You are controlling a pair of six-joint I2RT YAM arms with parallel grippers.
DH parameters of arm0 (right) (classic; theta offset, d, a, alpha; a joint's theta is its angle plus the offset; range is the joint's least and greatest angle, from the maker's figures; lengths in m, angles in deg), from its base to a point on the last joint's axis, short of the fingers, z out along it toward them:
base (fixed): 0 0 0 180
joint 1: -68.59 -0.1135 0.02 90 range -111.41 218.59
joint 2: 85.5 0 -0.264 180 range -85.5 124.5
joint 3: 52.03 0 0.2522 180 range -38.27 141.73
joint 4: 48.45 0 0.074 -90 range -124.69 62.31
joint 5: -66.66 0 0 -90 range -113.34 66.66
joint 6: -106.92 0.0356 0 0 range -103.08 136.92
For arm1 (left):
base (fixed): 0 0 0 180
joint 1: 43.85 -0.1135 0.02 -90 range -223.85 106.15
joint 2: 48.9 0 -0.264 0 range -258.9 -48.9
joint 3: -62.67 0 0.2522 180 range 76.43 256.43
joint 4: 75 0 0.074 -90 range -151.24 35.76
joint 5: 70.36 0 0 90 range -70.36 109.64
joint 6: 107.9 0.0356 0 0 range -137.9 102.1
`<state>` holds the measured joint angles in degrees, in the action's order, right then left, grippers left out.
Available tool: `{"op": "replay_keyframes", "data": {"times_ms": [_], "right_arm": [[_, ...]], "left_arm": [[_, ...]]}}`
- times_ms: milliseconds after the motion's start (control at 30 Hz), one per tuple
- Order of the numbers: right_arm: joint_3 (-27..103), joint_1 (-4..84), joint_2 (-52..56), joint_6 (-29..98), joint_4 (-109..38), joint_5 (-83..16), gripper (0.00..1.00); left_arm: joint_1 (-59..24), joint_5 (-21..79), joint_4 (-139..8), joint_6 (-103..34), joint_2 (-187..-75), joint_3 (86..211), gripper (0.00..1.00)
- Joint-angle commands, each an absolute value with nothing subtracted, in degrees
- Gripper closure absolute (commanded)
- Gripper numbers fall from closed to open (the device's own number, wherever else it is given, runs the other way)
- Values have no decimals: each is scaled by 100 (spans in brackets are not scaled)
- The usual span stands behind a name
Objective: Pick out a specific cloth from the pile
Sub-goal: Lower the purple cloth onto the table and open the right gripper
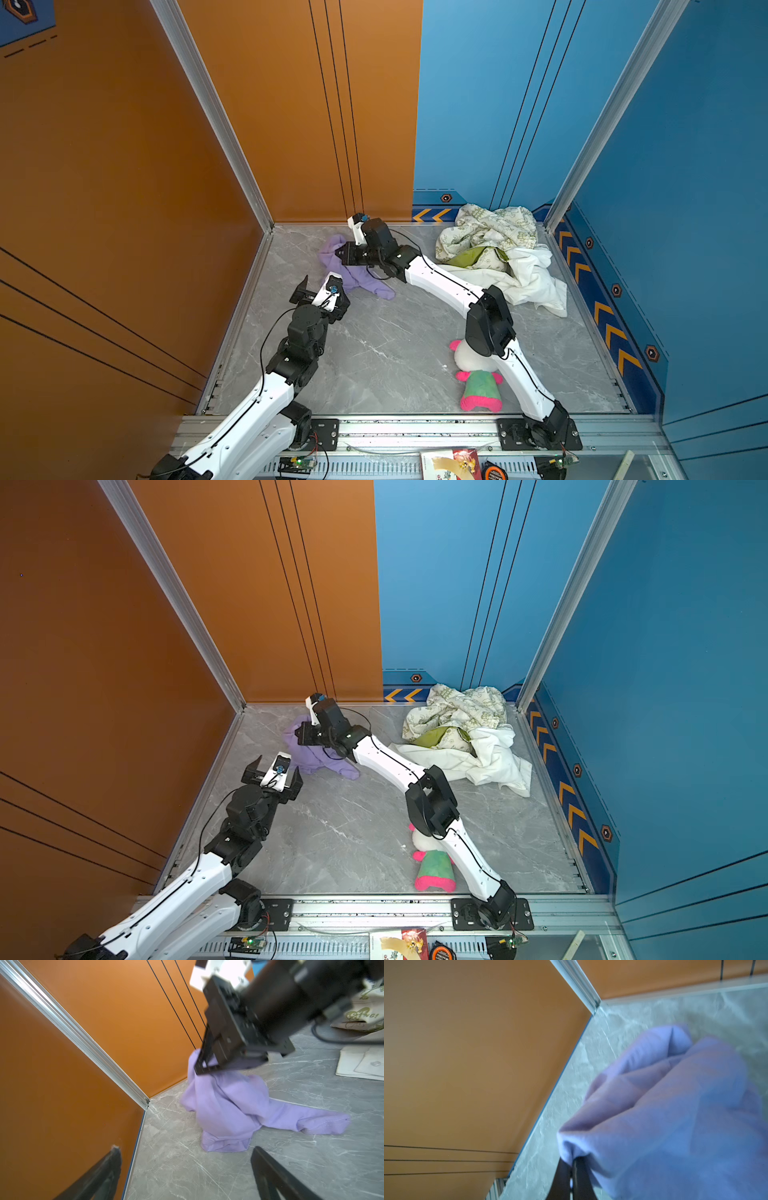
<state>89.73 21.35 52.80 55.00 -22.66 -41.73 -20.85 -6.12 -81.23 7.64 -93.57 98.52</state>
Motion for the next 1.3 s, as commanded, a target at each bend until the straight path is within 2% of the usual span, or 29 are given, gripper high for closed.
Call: {"op": "replay_keyframes", "data": {"times_ms": [0,333,1267], "right_arm": [[8541,2026,5177,5227,-2019,-4343,99],[7518,1837,5195,5241,-2027,-4126,98],[6933,1497,5398,5604,-1816,-4374,82]], "left_arm": [[-2038,-833,-8377,803,-9237,9743,2],[-2065,-973,-8759,877,-8944,9533,2],[-2463,-1218,-8630,11,-8788,9616,2]]}}
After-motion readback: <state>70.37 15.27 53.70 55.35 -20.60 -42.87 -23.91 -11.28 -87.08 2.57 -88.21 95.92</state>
